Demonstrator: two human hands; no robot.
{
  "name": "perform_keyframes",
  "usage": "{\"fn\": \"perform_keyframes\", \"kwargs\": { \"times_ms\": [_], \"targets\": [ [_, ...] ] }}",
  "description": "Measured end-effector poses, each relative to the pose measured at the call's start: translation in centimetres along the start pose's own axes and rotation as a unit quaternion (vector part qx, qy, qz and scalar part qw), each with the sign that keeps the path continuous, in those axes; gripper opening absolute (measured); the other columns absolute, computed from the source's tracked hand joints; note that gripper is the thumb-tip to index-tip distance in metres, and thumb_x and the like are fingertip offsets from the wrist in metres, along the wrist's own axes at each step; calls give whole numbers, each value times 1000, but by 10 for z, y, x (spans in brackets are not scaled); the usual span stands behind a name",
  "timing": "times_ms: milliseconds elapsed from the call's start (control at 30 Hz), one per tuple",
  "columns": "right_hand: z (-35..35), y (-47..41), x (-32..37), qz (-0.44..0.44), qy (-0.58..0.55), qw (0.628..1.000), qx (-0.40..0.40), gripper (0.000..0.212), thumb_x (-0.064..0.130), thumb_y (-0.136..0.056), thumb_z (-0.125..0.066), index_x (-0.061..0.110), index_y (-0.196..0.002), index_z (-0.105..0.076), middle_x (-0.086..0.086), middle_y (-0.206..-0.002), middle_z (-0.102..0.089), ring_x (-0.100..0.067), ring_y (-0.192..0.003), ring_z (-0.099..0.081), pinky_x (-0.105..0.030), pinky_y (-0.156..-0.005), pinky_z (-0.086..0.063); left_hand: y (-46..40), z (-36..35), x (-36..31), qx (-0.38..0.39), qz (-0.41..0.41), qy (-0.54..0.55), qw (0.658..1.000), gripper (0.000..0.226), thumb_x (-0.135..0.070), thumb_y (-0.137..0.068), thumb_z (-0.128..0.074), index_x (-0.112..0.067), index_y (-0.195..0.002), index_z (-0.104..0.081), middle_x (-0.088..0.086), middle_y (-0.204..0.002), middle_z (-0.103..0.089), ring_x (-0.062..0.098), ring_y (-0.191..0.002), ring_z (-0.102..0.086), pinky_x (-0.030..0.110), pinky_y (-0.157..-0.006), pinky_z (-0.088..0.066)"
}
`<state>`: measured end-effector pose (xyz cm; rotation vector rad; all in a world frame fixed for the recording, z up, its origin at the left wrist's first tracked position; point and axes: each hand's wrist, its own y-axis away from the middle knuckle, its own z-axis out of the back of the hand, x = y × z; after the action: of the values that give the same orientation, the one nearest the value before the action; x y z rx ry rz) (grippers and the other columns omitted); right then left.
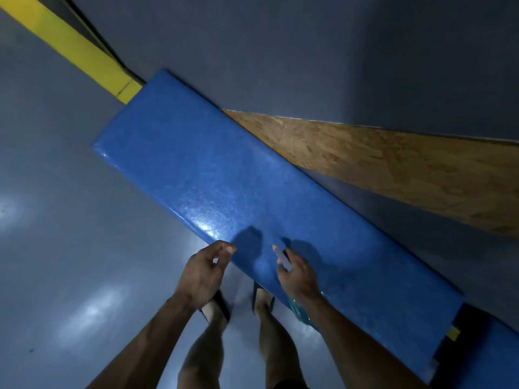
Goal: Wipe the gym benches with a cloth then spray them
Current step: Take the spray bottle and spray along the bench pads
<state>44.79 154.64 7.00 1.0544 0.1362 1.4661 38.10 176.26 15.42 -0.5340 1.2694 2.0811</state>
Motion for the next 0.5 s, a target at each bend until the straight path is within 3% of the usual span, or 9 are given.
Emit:
{"fn": "perform_keyframes", "kwargs": {
  "times_ms": [133,267,400,500],
  "targets": [
    [-26,18,0,-4,-29,999,18,27,43,-71,-44,23,-86,-53,7,-81,-62,-12,-79,-60,-36,-72,-50,6,13,9,-7,15,15,1000,20,-46,-98,-49,-37,-98,-67,-24,-97,-68,-6,-96,-62,16,-81,-45],
    [-46,26,10,25,-10,998,52,12,30,-71,-52,23,-77,-45,6,-72,-57,-9,-68,-56,-28,-61,-45,8,30,21,1,22,41,999,18,-39,-98,-50,-36,-92,-67,-17,-92,-69,-6,-87,-62,16,-75,-46],
    [-66,30,31,59,87,993,60,14,24,-79,-58,19,-91,-59,2,-91,-66,-17,-88,-59,-26,-74,-40,6,52,37,-3,26,28,999,18,-38,-98,-51,-34,-90,-67,-12,-88,-69,-8,-82,-62,8,-69,-42],
    [-77,29,48,45,33,998,11,14,24,-81,-59,18,-94,-60,4,-93,-64,-14,-90,-57,-29,-77,-43,2,70,52,2,28,23,999,18,-39,-98,-51,-34,-92,-68,-17,-92,-70,-7,-88,-63,8,-73,-41]
  ]
}}
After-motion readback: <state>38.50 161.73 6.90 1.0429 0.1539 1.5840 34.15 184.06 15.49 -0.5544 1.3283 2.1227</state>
